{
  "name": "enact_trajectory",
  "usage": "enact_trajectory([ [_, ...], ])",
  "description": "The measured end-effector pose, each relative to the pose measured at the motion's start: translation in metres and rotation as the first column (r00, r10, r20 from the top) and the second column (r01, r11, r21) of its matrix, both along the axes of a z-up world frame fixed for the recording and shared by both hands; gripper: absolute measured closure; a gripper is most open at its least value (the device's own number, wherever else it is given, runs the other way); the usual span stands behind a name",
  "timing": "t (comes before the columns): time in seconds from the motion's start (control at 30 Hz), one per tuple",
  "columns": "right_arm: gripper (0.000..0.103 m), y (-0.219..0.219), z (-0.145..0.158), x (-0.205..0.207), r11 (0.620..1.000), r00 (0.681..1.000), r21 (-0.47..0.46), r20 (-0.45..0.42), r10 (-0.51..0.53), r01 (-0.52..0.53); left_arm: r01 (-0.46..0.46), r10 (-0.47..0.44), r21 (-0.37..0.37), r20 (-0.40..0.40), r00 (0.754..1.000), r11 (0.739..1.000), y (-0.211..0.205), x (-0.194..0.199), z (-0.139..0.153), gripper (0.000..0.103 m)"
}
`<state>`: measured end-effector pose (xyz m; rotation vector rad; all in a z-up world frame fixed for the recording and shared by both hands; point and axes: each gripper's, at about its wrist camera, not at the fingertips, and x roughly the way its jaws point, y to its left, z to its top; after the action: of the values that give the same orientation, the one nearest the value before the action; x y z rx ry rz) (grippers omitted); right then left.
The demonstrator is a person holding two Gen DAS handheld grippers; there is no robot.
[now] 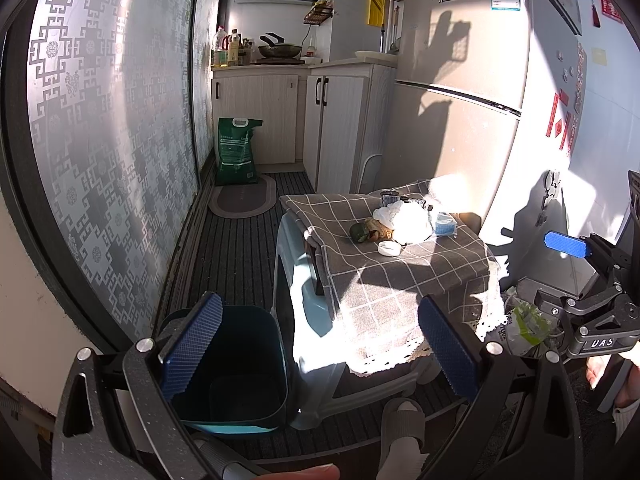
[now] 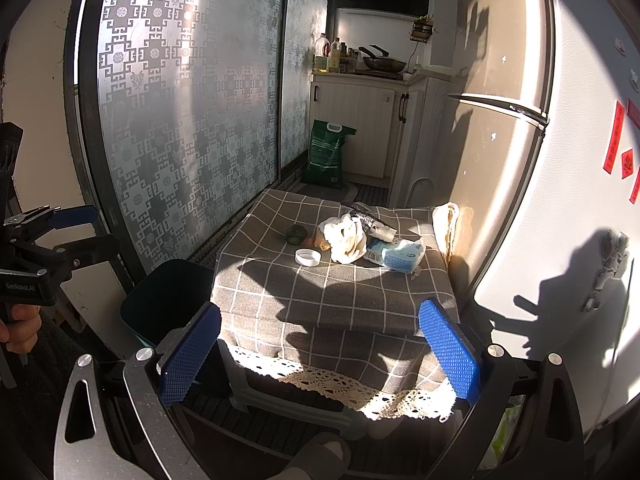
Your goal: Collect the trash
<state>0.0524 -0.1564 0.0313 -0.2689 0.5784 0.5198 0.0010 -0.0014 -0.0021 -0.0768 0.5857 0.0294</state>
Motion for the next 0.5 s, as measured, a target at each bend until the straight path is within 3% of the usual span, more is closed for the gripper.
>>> enact_trajectory([
  [0.5,0.003,-0.0004,0.0004,0.0005,1.000,1.000,0.000,0.000,-0.001,0.001,0.001,-0.001,0.001,0.000,1.000,1.000,0.0006,-0.0003,-0.0014,0.003],
])
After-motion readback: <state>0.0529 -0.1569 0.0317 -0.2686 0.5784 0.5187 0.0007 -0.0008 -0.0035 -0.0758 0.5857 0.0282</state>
